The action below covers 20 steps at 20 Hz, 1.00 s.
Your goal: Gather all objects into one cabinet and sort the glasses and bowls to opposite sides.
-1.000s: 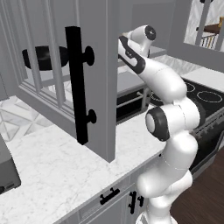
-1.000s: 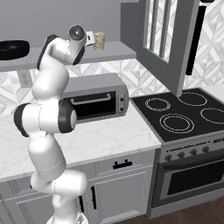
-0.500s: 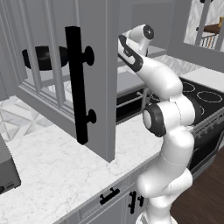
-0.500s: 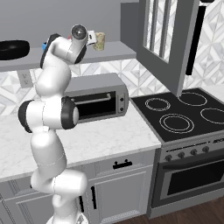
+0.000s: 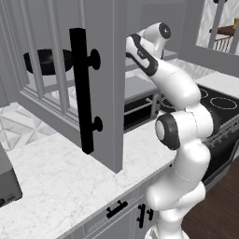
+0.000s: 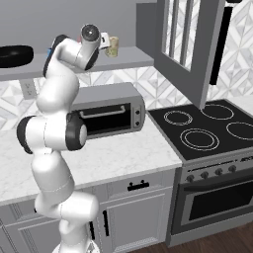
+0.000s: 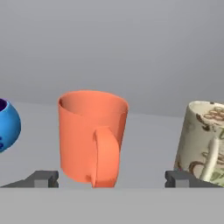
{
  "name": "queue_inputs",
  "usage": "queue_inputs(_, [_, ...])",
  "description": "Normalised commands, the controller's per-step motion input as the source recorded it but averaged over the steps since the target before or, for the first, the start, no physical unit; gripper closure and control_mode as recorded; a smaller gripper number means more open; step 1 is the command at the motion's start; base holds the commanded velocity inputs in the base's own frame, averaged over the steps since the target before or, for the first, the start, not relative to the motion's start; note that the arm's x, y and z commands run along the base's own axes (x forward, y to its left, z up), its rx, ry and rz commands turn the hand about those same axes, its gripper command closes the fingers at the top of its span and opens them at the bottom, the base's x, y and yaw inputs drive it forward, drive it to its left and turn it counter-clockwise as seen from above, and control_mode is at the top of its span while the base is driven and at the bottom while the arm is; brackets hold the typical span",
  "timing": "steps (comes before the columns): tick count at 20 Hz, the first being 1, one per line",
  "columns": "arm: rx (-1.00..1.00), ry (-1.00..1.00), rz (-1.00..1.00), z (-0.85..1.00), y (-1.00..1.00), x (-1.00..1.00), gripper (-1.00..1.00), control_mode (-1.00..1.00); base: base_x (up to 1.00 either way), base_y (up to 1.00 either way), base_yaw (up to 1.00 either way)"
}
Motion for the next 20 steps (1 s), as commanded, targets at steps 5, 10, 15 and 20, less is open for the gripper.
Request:
queue_inputs(5, [0.1, -0.09, 0.0, 0.08, -0.42, -0.76, -1.0, -1.0, 0.0, 0.0, 0.0])
queue_inputs(10, [0.03, -0.08, -0.01, -0.31, -0.44, -1.0, -1.0, -1.0, 0.0, 0.0, 0.0])
queue_inputs(15, [0.01, -0.14, 0.0, -0.32, -0.42, -1.0, -1.0, -1.0, 0.0, 0.0, 0.0])
queue_inputs(20, [0.0, -0.12, 0.0, -0.54, -0.39, -1.0, -1.0, -1.0, 0.0, 0.0, 0.0])
